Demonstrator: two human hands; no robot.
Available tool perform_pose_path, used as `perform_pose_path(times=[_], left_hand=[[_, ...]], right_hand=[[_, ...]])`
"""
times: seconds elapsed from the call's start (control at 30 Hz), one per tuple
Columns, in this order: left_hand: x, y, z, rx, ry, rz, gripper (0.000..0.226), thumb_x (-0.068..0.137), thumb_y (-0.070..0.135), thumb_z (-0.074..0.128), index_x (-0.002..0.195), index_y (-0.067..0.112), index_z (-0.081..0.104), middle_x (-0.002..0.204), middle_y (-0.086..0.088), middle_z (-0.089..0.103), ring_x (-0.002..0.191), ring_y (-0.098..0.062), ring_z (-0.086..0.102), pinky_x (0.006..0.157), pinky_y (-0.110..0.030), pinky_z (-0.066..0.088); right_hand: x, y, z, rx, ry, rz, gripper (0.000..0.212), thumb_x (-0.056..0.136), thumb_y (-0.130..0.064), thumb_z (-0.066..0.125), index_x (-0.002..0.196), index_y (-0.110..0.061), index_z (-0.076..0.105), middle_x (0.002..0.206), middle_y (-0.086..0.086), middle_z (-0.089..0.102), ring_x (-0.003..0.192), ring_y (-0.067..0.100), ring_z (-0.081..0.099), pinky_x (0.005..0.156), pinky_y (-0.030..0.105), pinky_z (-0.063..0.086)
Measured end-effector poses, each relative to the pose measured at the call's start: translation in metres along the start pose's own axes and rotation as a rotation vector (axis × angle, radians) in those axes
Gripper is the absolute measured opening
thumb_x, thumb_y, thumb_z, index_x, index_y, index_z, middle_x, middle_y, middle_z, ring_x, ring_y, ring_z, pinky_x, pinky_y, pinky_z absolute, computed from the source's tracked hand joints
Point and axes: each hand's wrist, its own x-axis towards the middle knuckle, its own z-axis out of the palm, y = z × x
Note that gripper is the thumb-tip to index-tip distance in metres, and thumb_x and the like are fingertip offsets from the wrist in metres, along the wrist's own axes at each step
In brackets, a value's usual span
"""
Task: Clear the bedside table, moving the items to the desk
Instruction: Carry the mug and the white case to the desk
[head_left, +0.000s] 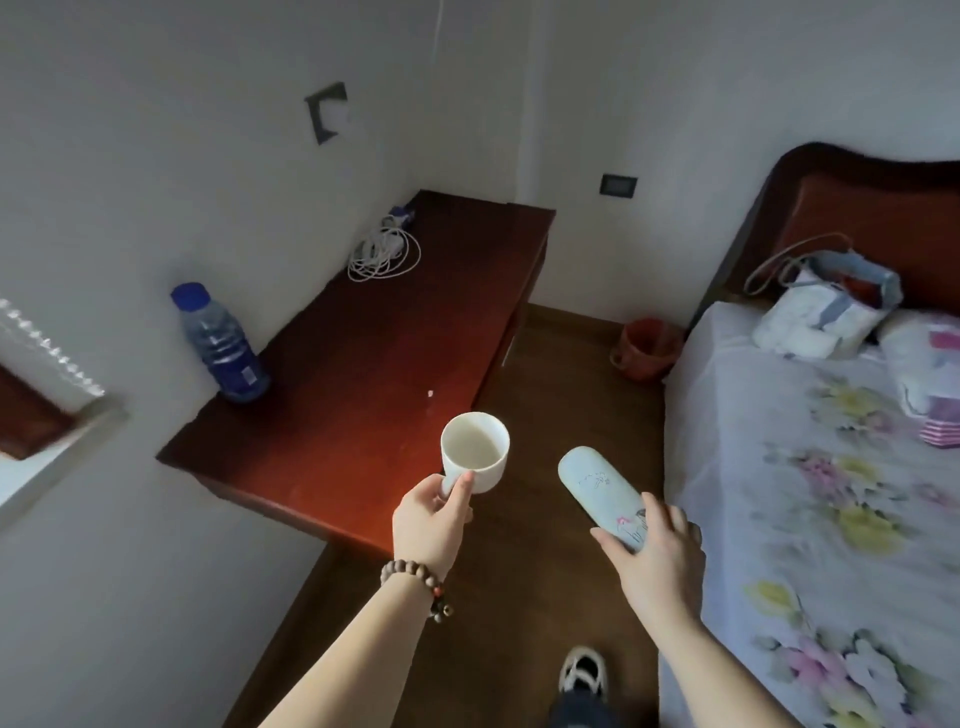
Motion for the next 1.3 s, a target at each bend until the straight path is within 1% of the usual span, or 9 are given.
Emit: perform_pose_path(times=[0.1, 0.27, 0.4, 0.5, 0.6, 0.73, 0.93, 1.07, 1.3], left_hand=[[0.048, 0.015, 0.022, -0.013, 0.036, -0.014, 0.039, 0.089, 0.047, 0.056, 0.078, 0.011, 0.064, 0.066, 0.002, 0.072, 0.07, -0.012, 0.068, 0.072, -0.039, 0.056], [0.133, 0.059, 0.07, -0.02, 0.126, -0.047, 0.036, 0.089, 0.044, 0.057, 0.071, 0.013, 0.064, 0.064, 0.003, 0.071, 0.065, -0.011, 0.067, 0.067, -0.036, 0.053], [0.201, 0.104, 0.11, -0.042, 0.207, -0.098, 0.034, 0.091, 0.041, 0.057, 0.072, 0.014, 0.065, 0.065, 0.001, 0.071, 0.068, -0.013, 0.067, 0.065, -0.032, 0.051], [0.244, 0.127, 0.133, -0.079, 0.255, -0.149, 0.033, 0.091, 0.041, 0.058, 0.075, 0.014, 0.066, 0.067, 0.0, 0.071, 0.068, -0.016, 0.068, 0.068, -0.035, 0.054], [0.279, 0.143, 0.15, -0.093, 0.288, -0.188, 0.033, 0.091, 0.042, 0.057, 0.075, 0.015, 0.066, 0.067, -0.001, 0.071, 0.067, -0.019, 0.068, 0.067, -0.039, 0.055], [0.324, 0.156, 0.162, -0.104, 0.344, -0.227, 0.035, 0.09, 0.043, 0.057, 0.077, 0.012, 0.066, 0.067, -0.001, 0.071, 0.065, -0.017, 0.066, 0.064, -0.038, 0.054], [0.406, 0.168, 0.172, -0.171, 0.397, -0.261, 0.033, 0.091, 0.042, 0.057, 0.078, 0.013, 0.067, 0.071, -0.001, 0.072, 0.073, -0.021, 0.068, 0.072, -0.038, 0.056], [0.463, 0.18, 0.17, -0.183, 0.441, -0.278, 0.034, 0.091, 0.042, 0.056, 0.075, 0.013, 0.066, 0.07, 0.0, 0.071, 0.072, -0.019, 0.068, 0.072, -0.038, 0.055], [0.527, 0.194, 0.156, -0.22, 0.519, -0.37, 0.034, 0.09, 0.042, 0.057, 0.076, 0.012, 0.066, 0.072, -0.003, 0.072, 0.075, -0.024, 0.067, 0.068, -0.037, 0.054]], right_hand=[[0.064, -0.005, 0.019, 0.003, -0.021, -0.052, 0.071, 0.067, -0.048, 0.077, 0.122, -0.009, 0.054, 0.115, 0.012, 0.058, 0.094, 0.028, 0.053, 0.064, 0.026, 0.037], [0.192, -0.008, 0.048, 0.043, -0.071, -0.147, 0.074, 0.062, -0.047, 0.081, 0.12, -0.008, 0.056, 0.109, 0.013, 0.06, 0.09, 0.03, 0.055, 0.066, 0.034, 0.043], [0.302, -0.014, 0.049, 0.045, -0.106, -0.24, 0.076, 0.064, -0.049, 0.079, 0.123, -0.007, 0.055, 0.114, 0.012, 0.059, 0.098, 0.028, 0.054, 0.072, 0.042, 0.052], [0.375, -0.017, 0.055, 0.047, -0.124, -0.311, 0.076, 0.064, -0.05, 0.078, 0.123, -0.008, 0.054, 0.115, 0.012, 0.059, 0.1, 0.028, 0.053, 0.075, 0.043, 0.052], [0.434, -0.028, 0.067, 0.08, -0.148, -0.337, 0.075, 0.064, -0.048, 0.08, 0.123, -0.007, 0.055, 0.114, 0.013, 0.06, 0.099, 0.03, 0.054, 0.076, 0.045, 0.05], [0.492, -0.051, 0.091, 0.125, -0.184, -0.423, 0.076, 0.064, -0.047, 0.08, 0.124, -0.007, 0.054, 0.114, 0.012, 0.06, 0.099, 0.03, 0.055, 0.078, 0.043, 0.05], [0.573, -0.101, 0.137, 0.145, -0.226, -0.525, 0.077, 0.067, -0.05, 0.076, 0.128, -0.009, 0.05, 0.121, 0.009, 0.057, 0.107, 0.027, 0.052, 0.082, 0.043, 0.052], [0.629, -0.151, 0.166, 0.152, -0.277, -0.609, 0.078, 0.07, -0.048, 0.075, 0.132, -0.011, 0.047, 0.127, 0.008, 0.053, 0.113, 0.026, 0.048, 0.088, 0.044, 0.049], [0.717, -0.24, 0.223, 0.119, -0.484, -0.78, 0.079, 0.078, -0.039, 0.071, 0.143, -0.017, 0.033, 0.143, 0.001, 0.038, 0.132, 0.022, 0.03, 0.11, 0.04, 0.032]])
